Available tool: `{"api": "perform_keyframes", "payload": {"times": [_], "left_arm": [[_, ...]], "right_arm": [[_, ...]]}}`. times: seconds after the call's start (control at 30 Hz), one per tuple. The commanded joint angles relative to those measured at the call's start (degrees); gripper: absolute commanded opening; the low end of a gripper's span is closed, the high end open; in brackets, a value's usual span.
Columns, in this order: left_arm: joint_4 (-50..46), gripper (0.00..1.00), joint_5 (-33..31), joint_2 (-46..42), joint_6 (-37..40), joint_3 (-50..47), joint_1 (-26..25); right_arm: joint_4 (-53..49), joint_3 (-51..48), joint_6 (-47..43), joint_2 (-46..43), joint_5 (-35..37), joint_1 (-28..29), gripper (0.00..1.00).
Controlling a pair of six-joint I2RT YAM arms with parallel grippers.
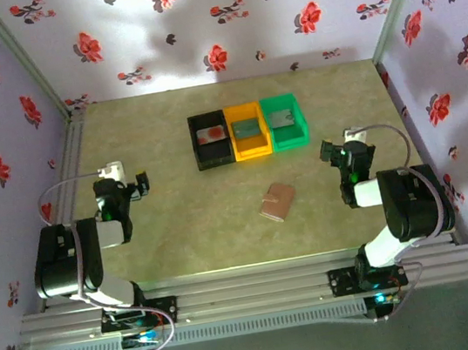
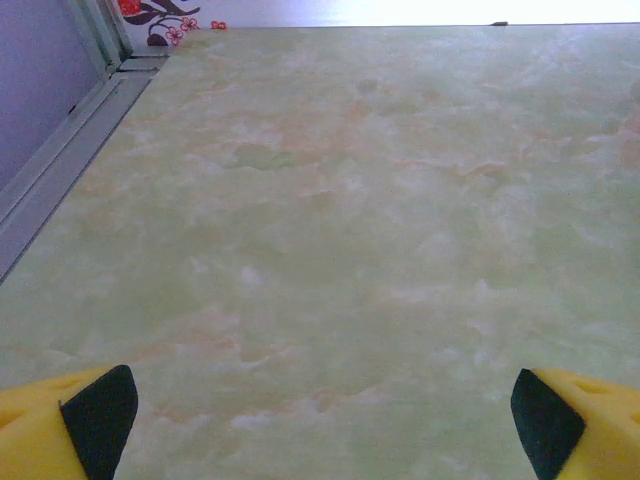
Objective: Take the credit cards out of the card holder
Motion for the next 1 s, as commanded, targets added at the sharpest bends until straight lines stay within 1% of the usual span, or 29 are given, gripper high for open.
{"api": "perform_keyframes", "payload": {"times": [0.0,0.83,0.9,0.97], "left_arm": [[0.9,1.00,0.7,0.1,0.4,0.6,0.4],[0.9,1.00,0.6,0.1,0.4,0.6,0.4],[0.9,1.00,0.6,0.1,0.4,0.6,0.3],[0.9,1.00,0.6,0.1,0.4,0.6,0.4]], "right_arm": [[0.2,1.1,-1.2,0.3,-3.4,-0.5,0.99],[0.5,0.9,-1.4,0.2,-3.3,-0.5,0.99],[-0.3,1.2,-1.0,-0.2,-1.8,-0.4,0.99],[-0.8,0.7,-1.0,-2.6,1.7,0.5,0.99]]}}
